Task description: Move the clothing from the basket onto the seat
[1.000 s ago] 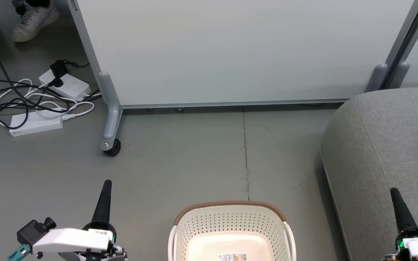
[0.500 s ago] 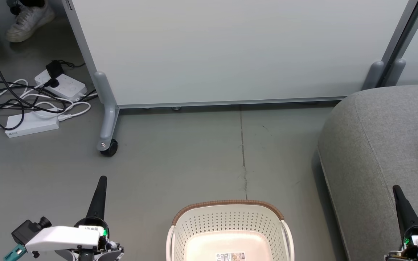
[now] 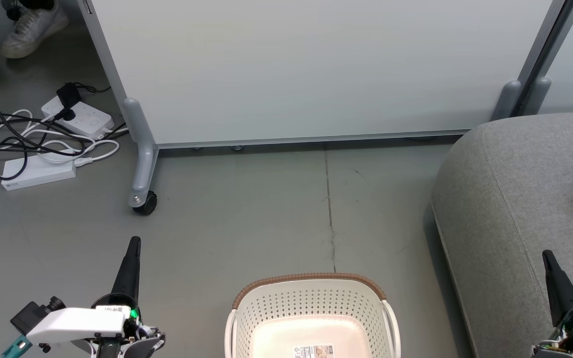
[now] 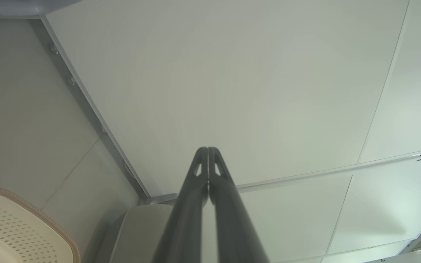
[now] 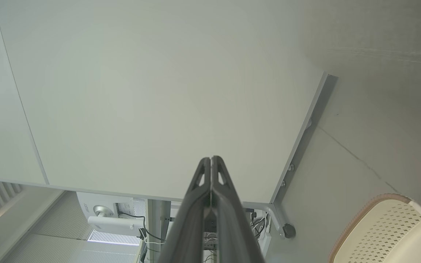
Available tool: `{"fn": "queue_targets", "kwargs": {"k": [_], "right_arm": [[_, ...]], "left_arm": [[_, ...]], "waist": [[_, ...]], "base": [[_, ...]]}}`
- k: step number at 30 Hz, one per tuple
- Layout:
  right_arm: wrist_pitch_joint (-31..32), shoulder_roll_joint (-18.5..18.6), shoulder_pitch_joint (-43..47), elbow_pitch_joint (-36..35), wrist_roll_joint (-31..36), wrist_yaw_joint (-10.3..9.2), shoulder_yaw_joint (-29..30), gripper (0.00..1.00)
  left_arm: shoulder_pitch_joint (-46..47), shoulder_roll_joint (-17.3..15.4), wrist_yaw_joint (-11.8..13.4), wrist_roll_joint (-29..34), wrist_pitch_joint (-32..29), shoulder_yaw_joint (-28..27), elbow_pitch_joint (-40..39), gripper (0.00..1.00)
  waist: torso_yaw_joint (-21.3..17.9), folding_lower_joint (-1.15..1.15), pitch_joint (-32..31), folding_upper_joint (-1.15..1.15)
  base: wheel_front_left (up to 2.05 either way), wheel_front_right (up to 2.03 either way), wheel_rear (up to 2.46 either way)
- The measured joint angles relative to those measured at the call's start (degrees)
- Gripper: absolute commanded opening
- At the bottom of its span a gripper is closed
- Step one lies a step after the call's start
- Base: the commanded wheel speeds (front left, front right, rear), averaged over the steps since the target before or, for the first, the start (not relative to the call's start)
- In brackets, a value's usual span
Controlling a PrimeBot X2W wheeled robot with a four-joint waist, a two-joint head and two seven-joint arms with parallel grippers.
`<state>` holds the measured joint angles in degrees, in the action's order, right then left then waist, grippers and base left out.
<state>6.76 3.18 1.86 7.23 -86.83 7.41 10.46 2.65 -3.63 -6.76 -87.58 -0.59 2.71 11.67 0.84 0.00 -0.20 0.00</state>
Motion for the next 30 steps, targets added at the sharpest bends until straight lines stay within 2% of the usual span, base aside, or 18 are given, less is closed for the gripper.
{"fn": "queue_targets", "kwargs": {"k": [16,30], "right_arm": [[1.9,0.0,-0.2,-0.3,-6.1,0.00,0.9,0.00],[2.1,0.0,-0.2,-0.3,-6.9,0.00,1.2,0.00]], "left_arm": [[0.2,0.1,-0.5,-5.6,-1.5,-1.2,-0.4,0.00],[0.4,0.2,-0.6,-6.3,-1.9,-1.5,-0.4,0.00]], "waist": [[-0.8,0.00,0.3,0.00],[-0.8,0.00,0.3,0.00]], "base": [[0.00,0.00,0.00],[0.00,0.00,0.00]]}}
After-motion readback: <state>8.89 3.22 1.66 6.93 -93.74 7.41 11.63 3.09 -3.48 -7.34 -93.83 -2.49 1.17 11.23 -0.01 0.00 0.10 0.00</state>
